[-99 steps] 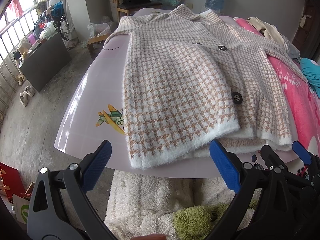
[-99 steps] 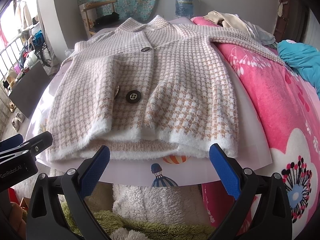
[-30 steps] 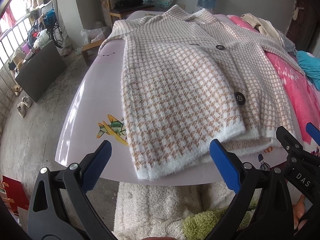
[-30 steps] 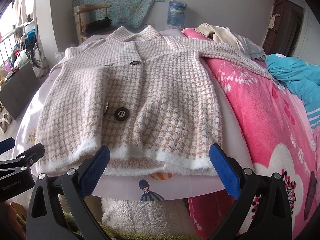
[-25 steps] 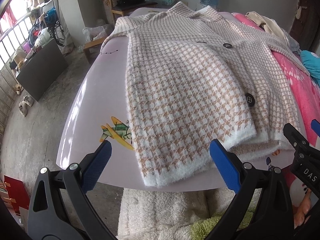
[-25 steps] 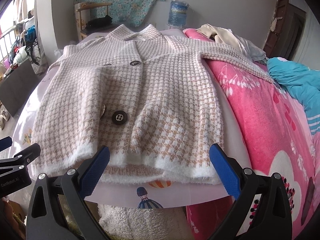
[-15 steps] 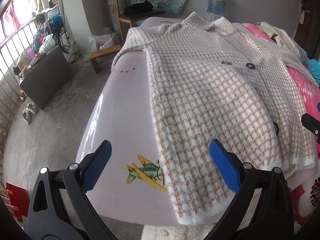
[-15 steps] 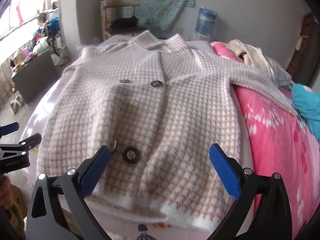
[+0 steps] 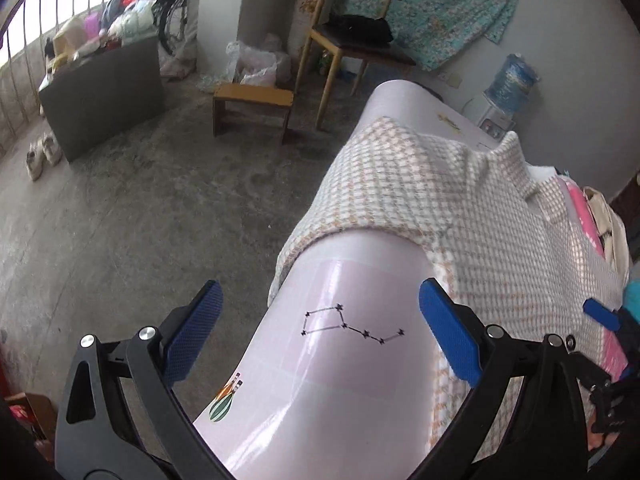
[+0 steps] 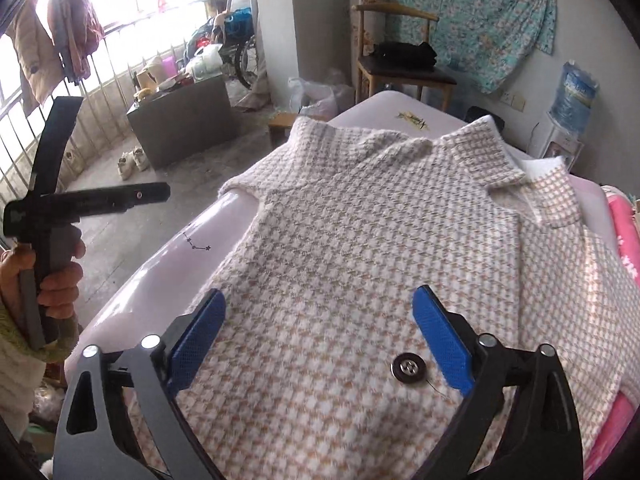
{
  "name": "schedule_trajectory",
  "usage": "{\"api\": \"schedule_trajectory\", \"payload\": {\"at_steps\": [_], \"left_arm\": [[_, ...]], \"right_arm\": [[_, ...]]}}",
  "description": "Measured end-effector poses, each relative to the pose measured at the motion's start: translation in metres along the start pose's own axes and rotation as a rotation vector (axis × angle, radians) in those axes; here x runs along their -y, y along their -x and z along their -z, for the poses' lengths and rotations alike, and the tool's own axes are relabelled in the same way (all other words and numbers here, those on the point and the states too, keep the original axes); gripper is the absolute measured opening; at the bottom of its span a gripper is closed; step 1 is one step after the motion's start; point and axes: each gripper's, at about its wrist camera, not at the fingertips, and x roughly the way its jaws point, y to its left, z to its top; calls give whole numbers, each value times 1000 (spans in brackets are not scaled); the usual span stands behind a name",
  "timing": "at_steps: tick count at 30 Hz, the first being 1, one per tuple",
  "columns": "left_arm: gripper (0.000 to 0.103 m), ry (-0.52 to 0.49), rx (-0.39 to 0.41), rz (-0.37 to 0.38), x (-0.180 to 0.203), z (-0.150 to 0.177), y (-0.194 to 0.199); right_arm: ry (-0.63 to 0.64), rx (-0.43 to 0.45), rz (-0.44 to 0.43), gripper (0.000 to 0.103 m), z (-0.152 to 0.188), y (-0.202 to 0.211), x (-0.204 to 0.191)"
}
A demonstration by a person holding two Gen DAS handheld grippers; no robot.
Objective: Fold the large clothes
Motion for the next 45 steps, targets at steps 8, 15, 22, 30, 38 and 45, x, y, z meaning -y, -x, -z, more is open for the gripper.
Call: {"api": "schedule_trajectory", "payload": {"at_steps": [8,15,22,30,38,45], "left_arm": [[95,502,-317,346,-84,0,-105],[95,861,-487,597,-112,33,-185],[92,1058,-540,673,-116,42,-239],[32,1182,-533,667,-126,33,-259],[11,767,-201,318,-112,-47,-167],[11,-198,353,-51,77,-97,17]], "right_arm": [[-11,-140,-47,66,4,-61,0],[-30,-186,-20,66,16,-70,-2],[-49,-199,5,66,13,-75,-11],[-61,-184,31,66,6,-68,-10],[-72,-116,73,66,5,-44,7],[-142,-13,125,66,5,-2,47]]}}
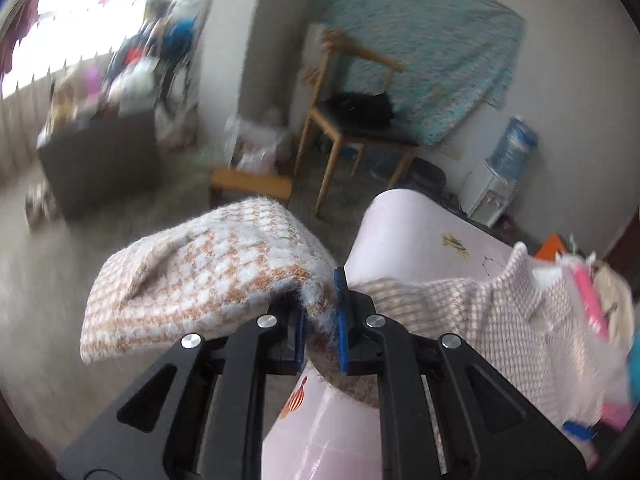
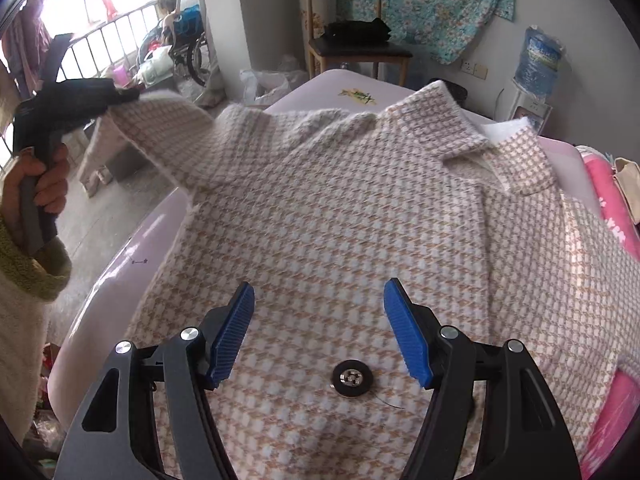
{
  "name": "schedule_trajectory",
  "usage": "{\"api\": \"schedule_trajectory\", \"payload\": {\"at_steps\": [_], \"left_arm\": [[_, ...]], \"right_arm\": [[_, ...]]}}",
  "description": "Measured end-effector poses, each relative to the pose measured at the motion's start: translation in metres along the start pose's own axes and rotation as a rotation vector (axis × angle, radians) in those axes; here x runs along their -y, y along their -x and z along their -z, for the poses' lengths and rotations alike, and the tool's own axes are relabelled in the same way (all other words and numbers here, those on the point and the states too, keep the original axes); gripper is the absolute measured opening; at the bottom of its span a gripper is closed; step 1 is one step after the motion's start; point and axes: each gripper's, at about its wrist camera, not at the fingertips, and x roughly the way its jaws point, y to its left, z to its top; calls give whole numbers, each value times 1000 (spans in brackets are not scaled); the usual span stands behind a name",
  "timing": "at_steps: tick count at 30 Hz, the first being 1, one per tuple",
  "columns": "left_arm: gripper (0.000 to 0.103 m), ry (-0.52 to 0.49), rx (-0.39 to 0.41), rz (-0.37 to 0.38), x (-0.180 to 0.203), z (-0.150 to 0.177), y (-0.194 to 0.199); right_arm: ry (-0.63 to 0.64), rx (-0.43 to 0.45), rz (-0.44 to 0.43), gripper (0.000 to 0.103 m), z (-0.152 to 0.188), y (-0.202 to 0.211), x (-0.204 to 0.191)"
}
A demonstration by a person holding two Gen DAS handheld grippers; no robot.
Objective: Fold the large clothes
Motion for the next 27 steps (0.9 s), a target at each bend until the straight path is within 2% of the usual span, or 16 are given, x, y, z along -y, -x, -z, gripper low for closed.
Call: {"api": "schedule_trajectory", "payload": {"at_steps": [2,4,7,8,9,10,12,14,16,19,21,24,27], "left_arm": [[12,-246,68,24,69,-2,36],[12,-413,58,102,127,9,57],[15,-603,-54,220,191,57,68],[17,-641,-122,260,205,76,63],[24,-663,-193,293,214,95,58],[38,-671,-260,321,219,114,49],[49,-654,-355,334,215,145,34],[48,-600,-422,365,201,161,31],[53,-530,-430,400,179,163,38],[59,-428,-398,394,149,154,44],[61,-347,-383,347,131,144,36],[65,-242,-370,217,112,130,13],[66,-184,-360,96,99,119,-9]], "right_arm": [[-38,26,30,66,3,13,20],[-86,47,58,66,6,26,44],[-164,80,111,66,21,48,81],[-190,88,130,66,27,55,93],[-214,92,148,66,32,60,107],[-235,90,161,66,40,64,118],[-280,68,174,66,54,67,138],[-324,37,162,66,65,66,157],[-347,19,137,66,71,66,168],[-359,26,87,66,59,63,179],[-360,51,13,66,35,60,176],[-323,82,-99,66,-20,45,159],[-251,23,-144,67,-82,5,131]]}}
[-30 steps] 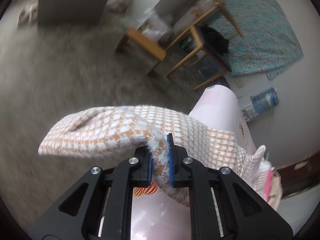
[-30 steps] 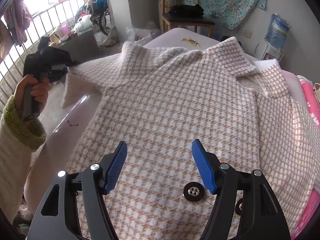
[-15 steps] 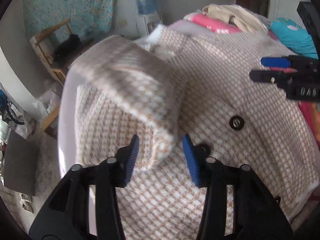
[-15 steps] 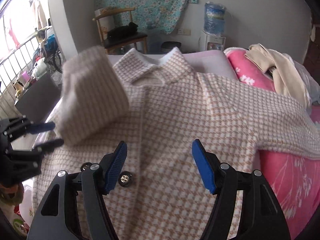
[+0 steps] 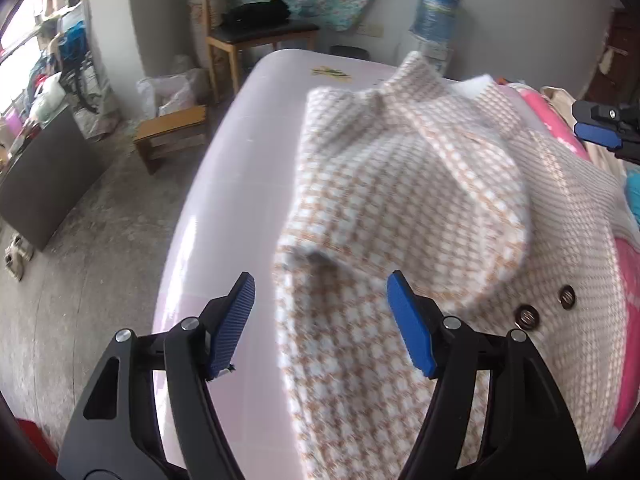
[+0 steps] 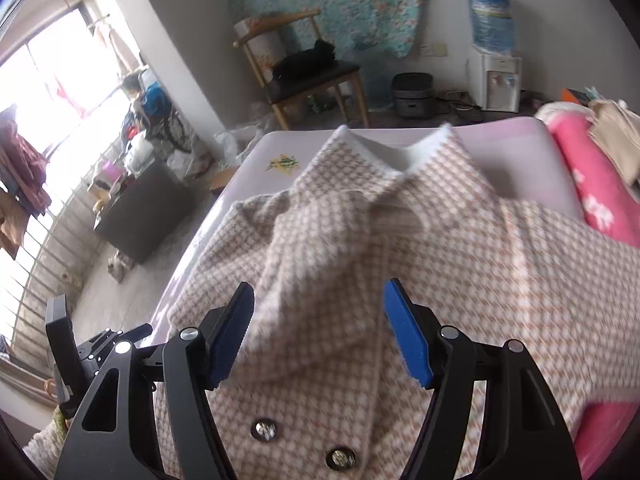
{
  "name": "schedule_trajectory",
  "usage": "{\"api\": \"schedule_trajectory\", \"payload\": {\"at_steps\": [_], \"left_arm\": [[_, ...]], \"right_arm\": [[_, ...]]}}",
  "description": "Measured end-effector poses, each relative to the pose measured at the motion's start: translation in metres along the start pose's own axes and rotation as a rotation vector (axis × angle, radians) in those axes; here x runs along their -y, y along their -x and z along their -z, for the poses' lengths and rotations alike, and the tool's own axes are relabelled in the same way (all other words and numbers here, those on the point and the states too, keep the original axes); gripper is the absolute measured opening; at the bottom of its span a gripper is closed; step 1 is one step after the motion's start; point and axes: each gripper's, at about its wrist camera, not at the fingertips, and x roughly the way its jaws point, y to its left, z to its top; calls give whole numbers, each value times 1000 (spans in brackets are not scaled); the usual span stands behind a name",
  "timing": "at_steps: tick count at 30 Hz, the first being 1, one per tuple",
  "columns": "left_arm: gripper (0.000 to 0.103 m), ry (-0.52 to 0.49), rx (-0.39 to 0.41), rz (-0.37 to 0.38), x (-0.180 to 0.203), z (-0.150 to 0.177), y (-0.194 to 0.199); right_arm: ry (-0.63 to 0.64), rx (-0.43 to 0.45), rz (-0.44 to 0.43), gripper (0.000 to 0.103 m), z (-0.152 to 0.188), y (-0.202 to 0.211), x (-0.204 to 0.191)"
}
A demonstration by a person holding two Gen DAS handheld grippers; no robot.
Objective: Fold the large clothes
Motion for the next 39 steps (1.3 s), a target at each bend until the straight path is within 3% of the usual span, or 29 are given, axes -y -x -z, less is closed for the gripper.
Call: {"api": "schedule_trajectory", "payload": {"at_steps": [2,5,6,8,9,10,15,20,24,28,32,34,35,36,37,38,39], "left_arm": [[70,18,11,-40,-8,-6,-7],[79,44,2,-74,-15,-8,-19],[80,44,-8,-80,-16,-8,-23],[85,29,-16,-94,-13,-7,-28],[86,26,-16,-96,-13,-6,-29],[88,32,-14,-95,-13,-5,-30],[95,100,-34,-42,-28,-2,-36],[95,62,-31,-35,-26,0,-37],[95,35,-23,-27,-24,2,-37],[95,-6,-6,-36,-22,9,-36],[95,-30,0,-54,-19,13,-35],[95,-24,-3,-55,-19,13,-35],[95,-24,-9,-55,-19,12,-35],[95,-23,-15,-55,-19,11,-36],[95,-22,-21,-54,-19,10,-36],[95,-21,-25,-54,-20,10,-36],[95,-22,-28,-55,-20,9,-37]], "right_arm": [[49,-69,93,74,-29,-44,-19],[100,-161,318,74,-57,-107,-28],[84,-195,348,74,-61,-123,-24],[6,-266,308,71,-64,-142,-10],[-27,-290,273,57,-64,-145,-7],[-33,-306,237,51,-62,-144,-8],[76,-257,165,19,-42,-93,-24],[154,-158,47,14,1,-3,-32],[174,-120,32,14,54,59,-19],[129,-161,148,15,123,88,16],[-109,-271,226,27,185,99,68],[-276,-253,203,29,202,112,92],[-345,-225,165,35,206,120,100],[-404,-189,126,52,208,126,107],[-452,-153,94,60,208,130,111],[-483,-125,58,66,205,132,113],[-497,-112,15,67,202,129,114]]}}
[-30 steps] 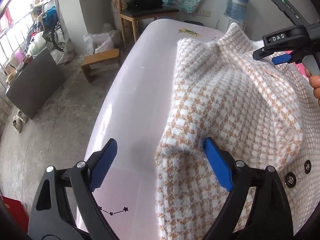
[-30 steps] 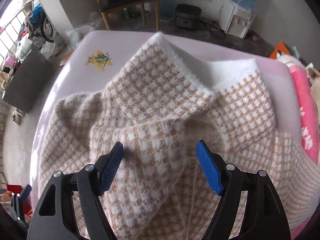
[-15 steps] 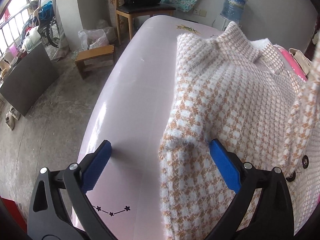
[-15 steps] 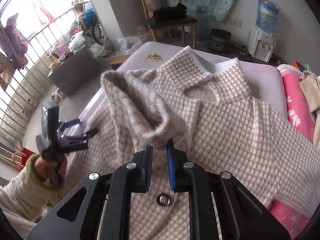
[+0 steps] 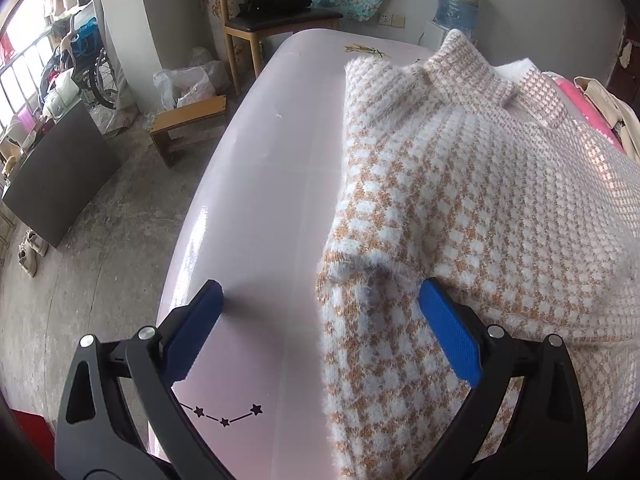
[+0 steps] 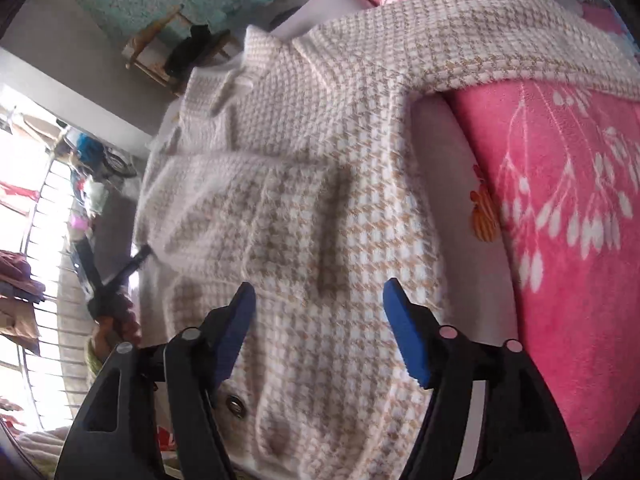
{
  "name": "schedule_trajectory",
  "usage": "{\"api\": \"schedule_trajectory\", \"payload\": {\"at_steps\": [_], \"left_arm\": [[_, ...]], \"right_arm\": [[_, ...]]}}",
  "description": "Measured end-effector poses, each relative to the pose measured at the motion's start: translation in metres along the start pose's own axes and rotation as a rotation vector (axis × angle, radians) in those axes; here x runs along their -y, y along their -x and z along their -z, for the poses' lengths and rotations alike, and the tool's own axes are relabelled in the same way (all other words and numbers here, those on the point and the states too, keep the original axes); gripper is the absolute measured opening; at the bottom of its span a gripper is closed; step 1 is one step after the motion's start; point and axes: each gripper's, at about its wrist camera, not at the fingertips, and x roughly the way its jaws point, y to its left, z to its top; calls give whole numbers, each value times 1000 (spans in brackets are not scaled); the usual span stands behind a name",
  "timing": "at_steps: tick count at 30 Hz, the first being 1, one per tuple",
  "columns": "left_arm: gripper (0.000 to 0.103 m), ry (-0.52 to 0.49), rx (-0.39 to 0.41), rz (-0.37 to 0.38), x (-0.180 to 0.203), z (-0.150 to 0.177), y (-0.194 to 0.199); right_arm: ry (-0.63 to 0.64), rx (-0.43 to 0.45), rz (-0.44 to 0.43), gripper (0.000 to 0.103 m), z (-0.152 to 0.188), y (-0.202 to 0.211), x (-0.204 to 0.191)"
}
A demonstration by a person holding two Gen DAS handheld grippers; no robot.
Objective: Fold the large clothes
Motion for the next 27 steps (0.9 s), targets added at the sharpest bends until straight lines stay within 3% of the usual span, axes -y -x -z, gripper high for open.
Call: {"api": "schedule_trajectory", "payload": {"at_steps": [4,11,14,17,19,20,21,24,27], "left_arm": [[96,-1,-10,-18,3,-2,-2],[96,3,5,-4,3,1,-3],[96,-35,22,-12,5,2,-2],[96,-31,23,-10,5,2,-1],[96,-16,24,-4,3,2,1],[96,-6,28,11,1,3,2],[96,1,33,36,-1,4,5],[96,6,69,94,-5,10,18],[96,-18,95,134,-4,16,30]], "right_arm": [[-85,-54,-119,67,-19,-32,-2],[-182,-116,-117,65,-30,-80,8],[-137,-120,-130,57,-26,-82,-4],[-78,-107,-72,51,-21,-87,-13],[-29,-95,-37,37,-21,-89,-23],[-11,-96,-22,21,-20,-88,-25],[3,-91,-9,17,-19,-86,-28],[57,-54,17,12,-23,-73,-44],[173,40,-1,12,-43,-42,-86]]}}
